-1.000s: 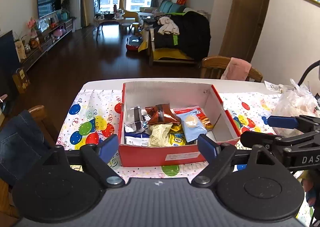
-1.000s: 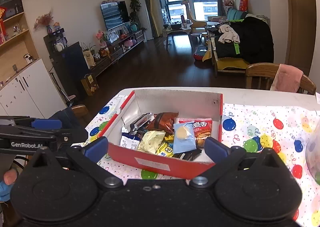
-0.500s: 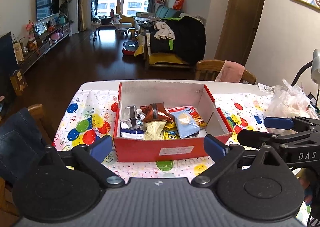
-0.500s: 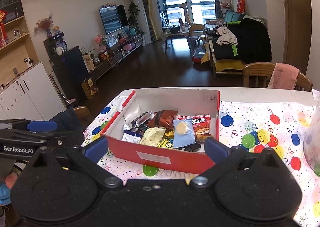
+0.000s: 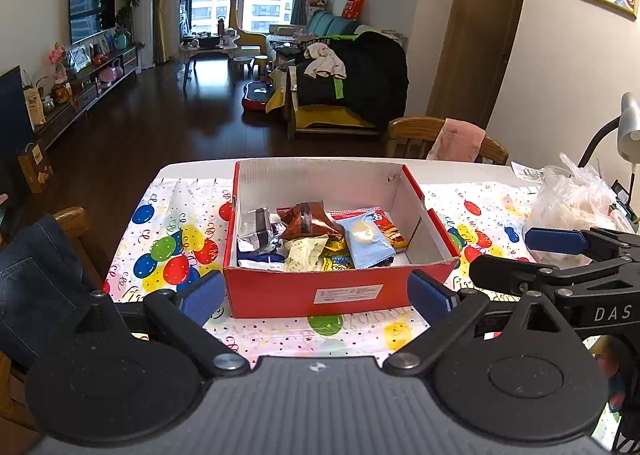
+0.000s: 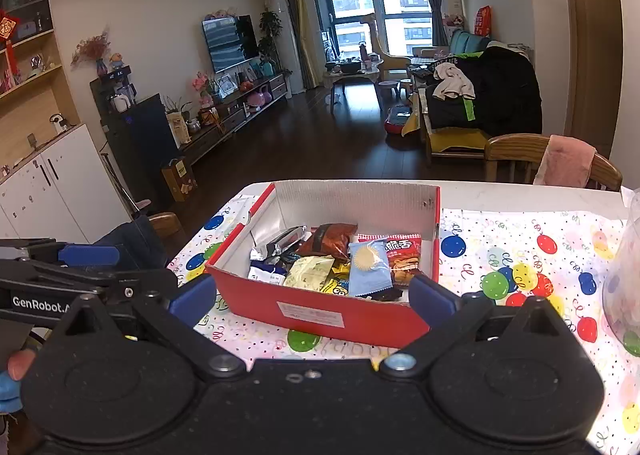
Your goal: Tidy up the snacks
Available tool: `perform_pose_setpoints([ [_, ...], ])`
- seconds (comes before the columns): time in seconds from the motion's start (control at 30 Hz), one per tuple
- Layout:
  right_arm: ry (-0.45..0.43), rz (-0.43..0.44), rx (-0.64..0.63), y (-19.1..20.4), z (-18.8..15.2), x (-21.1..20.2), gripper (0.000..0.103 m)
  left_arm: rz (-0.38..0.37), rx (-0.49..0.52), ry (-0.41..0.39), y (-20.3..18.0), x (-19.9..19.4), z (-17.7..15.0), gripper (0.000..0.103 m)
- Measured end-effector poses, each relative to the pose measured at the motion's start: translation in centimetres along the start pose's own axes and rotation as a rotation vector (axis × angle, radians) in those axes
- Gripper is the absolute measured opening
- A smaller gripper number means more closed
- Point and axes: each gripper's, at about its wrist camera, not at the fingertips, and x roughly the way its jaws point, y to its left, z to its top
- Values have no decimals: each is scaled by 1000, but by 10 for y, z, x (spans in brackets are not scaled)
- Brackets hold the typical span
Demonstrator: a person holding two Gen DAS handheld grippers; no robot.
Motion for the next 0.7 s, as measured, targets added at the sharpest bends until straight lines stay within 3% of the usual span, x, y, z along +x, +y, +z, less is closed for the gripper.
perform_pose_setpoints([
  [0.7, -16, 3, 21, 3, -1, -8, 103, -4, -10, -27, 1, -6, 2, 98],
])
